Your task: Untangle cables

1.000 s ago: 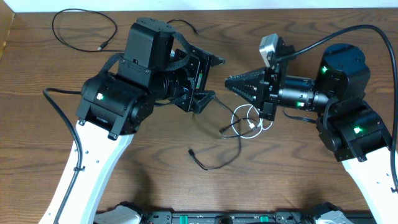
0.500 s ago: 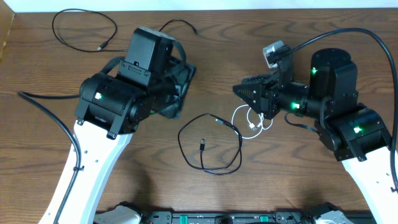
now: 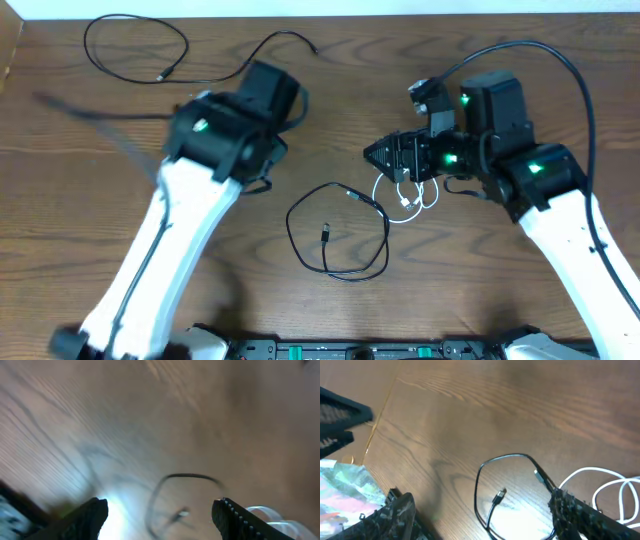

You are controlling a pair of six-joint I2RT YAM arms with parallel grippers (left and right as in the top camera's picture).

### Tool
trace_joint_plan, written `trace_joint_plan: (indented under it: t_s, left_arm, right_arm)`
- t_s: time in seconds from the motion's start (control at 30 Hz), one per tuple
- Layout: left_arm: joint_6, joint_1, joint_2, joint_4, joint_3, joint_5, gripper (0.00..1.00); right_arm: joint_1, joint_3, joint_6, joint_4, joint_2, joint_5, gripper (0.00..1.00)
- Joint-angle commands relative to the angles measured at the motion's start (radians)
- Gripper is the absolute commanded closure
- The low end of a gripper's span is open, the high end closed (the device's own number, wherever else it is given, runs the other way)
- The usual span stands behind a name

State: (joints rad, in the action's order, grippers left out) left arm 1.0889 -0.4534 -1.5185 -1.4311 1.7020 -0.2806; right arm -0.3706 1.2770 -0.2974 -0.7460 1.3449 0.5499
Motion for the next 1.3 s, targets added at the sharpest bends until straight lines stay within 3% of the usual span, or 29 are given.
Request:
trace_joint_plan:
  t_s: [0.0, 0.03, 0.07, 0.13, 0.2, 0.43, 0.67, 1.0, 1.13, 1.27]
  left_arm:
    - [-0.296, 0.003, -0.106, 0.006, -0.019, -0.025, 0.27]
    - [-0.373, 0.006, -0.132, 0.02, -0.019, -0.003, 0.27]
    - [-0.437, 0.011, -0.152, 0.031, -0.019, 0.025, 0.1]
    - [-0.533, 0.028, -0.177, 0.048, -0.019, 0.095, 0.03]
    - [-0.637, 0.072, -0.196, 0.07, -0.02, 0.209, 0.03]
    - [-0.821, 0.209, -0.197, 0.09, -0.074, 0.391, 0.03]
    - [-0.871, 0.206, -0.198, 0.2, -0.28, 0.491, 0.03]
    - [-0.856, 0.132, -0.2, 0.542, -0.555, 0.422, 0.03]
    - [-0.828, 0.127, -0.2, 0.607, -0.623, 0.422, 0.25]
    - [-0.818, 0.126, -0.201, 0.674, -0.681, 0.422, 0.25]
  right_arm:
    - [-0.004, 0.01, -0.021, -0.008, 0.026, 0.039, 0.17]
    - [-0.004, 0.01, -0.02, -0.014, 0.029, 0.044, 0.17]
    - [-0.004, 0.01, -0.02, -0.021, 0.03, 0.044, 0.17]
    - [-0.004, 0.01, -0.019, -0.039, 0.03, 0.044, 0.16]
    - [-0.002, 0.01, -0.002, -0.069, 0.029, 0.043, 0.14]
    - [0.061, 0.01, 0.006, -0.122, 0.029, -0.01, 0.01]
    - [0.164, 0.01, -0.022, -0.126, 0.029, -0.013, 0.01]
    - [0.173, 0.01, -0.02, -0.145, 0.029, -0.013, 0.01]
    - [0.173, 0.01, -0.02, -0.152, 0.029, -0.013, 0.01]
    - [0.173, 0.01, -0.021, -0.148, 0.029, -0.013, 0.01]
